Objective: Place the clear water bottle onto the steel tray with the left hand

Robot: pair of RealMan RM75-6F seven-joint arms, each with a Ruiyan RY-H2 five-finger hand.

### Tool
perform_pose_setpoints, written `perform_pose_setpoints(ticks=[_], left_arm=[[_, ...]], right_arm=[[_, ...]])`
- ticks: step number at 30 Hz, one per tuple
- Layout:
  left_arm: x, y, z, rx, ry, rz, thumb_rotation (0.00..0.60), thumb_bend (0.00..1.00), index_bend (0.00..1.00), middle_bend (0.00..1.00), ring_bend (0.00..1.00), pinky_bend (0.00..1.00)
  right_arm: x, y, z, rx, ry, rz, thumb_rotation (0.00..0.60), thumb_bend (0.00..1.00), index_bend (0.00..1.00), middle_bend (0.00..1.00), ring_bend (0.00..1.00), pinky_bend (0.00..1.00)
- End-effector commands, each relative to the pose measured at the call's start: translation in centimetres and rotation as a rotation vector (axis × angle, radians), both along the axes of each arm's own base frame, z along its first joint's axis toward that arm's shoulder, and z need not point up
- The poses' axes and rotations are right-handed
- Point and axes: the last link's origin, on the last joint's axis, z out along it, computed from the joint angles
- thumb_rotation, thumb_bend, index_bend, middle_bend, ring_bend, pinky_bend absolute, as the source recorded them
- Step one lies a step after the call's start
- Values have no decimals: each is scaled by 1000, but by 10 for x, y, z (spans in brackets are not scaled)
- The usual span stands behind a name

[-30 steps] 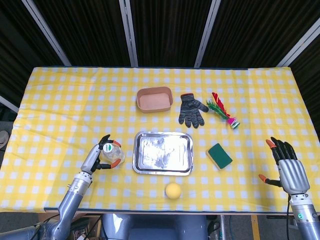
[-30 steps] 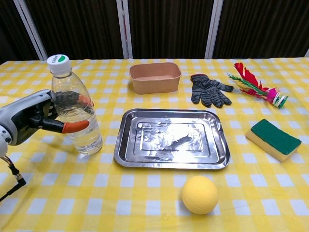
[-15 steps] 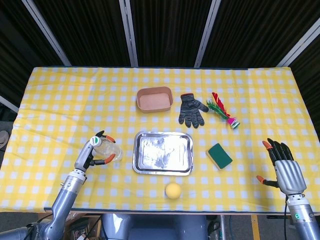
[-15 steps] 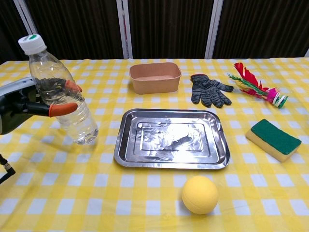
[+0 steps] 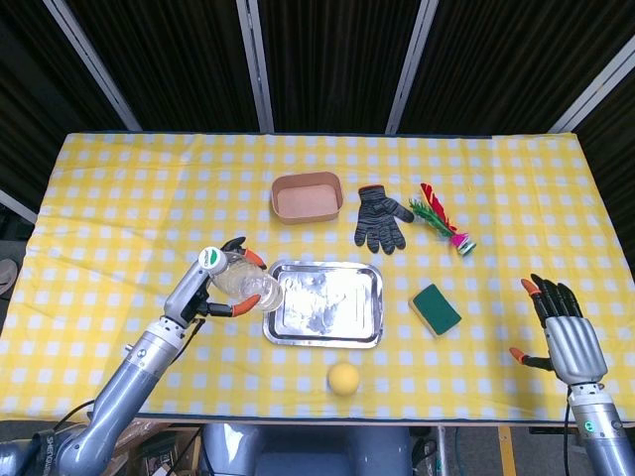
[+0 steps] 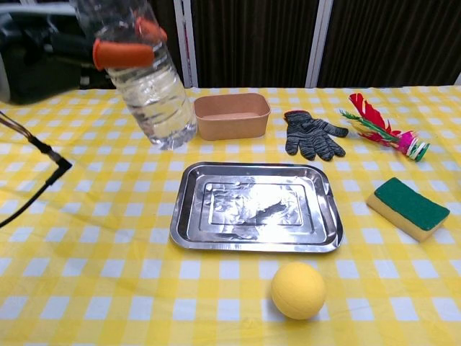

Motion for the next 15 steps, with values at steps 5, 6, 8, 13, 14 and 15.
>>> perform_pose_setpoints(ticks=[5,6,8,13,14,15], left_arm=[[38,-3,70,182,61,-94,600,477,493,463,0,0],[39,-3,74,191,57,-103,600,477,493,463,0,0],[34,-4,75,185,61,-93,600,476,493,461,0,0],[9,-11,59,53,71,3,600,476,493,459,0,0],[3,-13,55,26,79,24,600,476,493,459,0,0],[-8,-13,48,-2,98,50,600,476,493,459,0,0]], right_arm=[[2,1,-1,3,-1,7,600,49,54,0,0,0],[2,1,-1,2,-1,6,600,49,54,0,0,0],[2,1,-1,2,0,4,600,49,54,0,0,0],[1,0,0,-1,0,1,600,49,54,0,0,0],[1,0,0,-1,-1,2,600,49,54,0,0,0],[1,0,0,-3,-2,1,600,49,54,0,0,0]])
